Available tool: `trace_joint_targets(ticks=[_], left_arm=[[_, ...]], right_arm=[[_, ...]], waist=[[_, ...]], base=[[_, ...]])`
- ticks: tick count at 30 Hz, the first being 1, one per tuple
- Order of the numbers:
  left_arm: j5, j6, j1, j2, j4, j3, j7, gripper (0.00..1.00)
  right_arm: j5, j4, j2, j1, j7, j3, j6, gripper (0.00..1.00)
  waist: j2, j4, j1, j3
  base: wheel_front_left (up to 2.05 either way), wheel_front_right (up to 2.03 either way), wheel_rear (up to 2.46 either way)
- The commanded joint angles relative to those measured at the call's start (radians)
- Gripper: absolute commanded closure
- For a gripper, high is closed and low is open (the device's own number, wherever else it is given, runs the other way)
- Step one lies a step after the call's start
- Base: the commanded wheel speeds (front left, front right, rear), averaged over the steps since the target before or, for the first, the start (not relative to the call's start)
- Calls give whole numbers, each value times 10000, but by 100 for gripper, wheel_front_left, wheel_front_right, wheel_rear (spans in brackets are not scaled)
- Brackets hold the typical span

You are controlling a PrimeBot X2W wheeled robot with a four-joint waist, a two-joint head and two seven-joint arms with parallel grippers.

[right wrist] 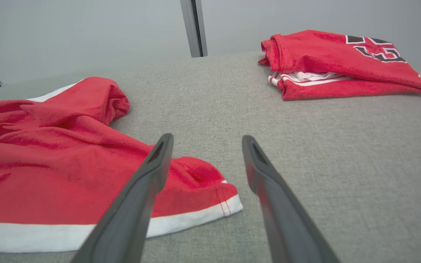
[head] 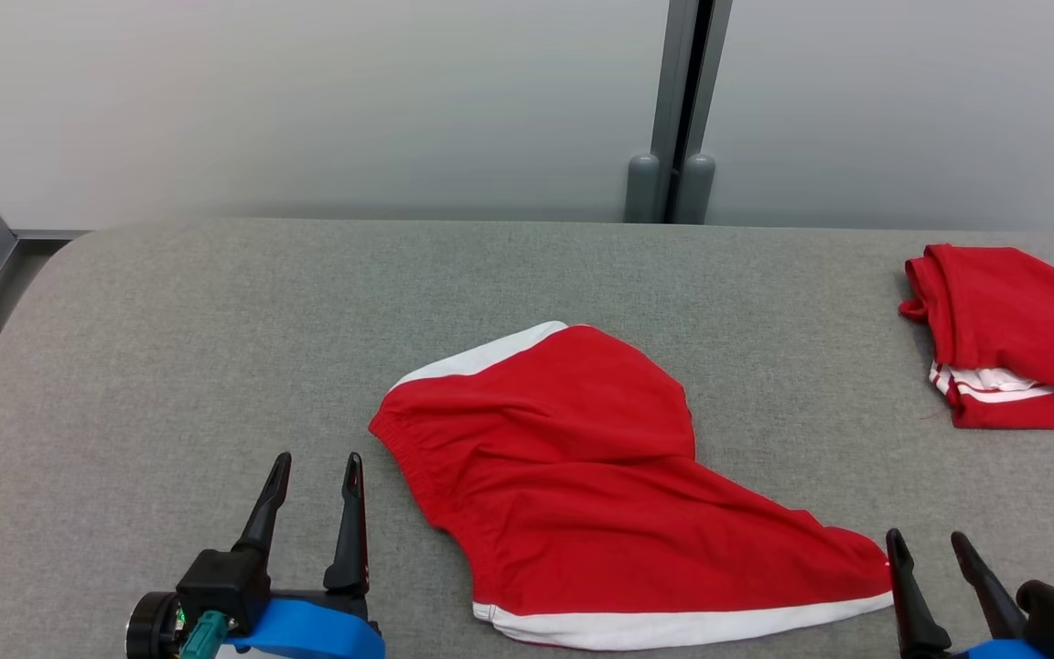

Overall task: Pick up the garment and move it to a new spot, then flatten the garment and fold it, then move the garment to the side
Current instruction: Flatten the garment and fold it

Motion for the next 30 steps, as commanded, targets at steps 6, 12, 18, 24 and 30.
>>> trace_joint_targets(ticks=[6,12,18,24,30], left_arm=[[145,-79,83,-3,-32,79,-26,0],[243,-132,87,-6,-64,79,-26,0],[309,-163,15,-13,-25,-7,-26,0],[316,-194,17,-27,-12,-52,-26,0],[322,-213,35,-37,-10,-98,-26,0]], right_arm=[[-15,-894,44,-354,-540,244,3,0],[-1,-969,44,-823,-1175,614,3,0],[-1,-591,44,-1000,-1312,742,3,0],[-122,-240,41,-972,-1228,722,3,0],[-435,-107,42,-1201,-811,820,3,0]], waist=[[0,18,0,-83],[0,17,0,-51],[0,59,0,-51],[0,74,0,-49],[0,44,0,-8]], base=[[0,0,0],[0,0,0],[0,0,0],[0,0,0],[0,0,0]])
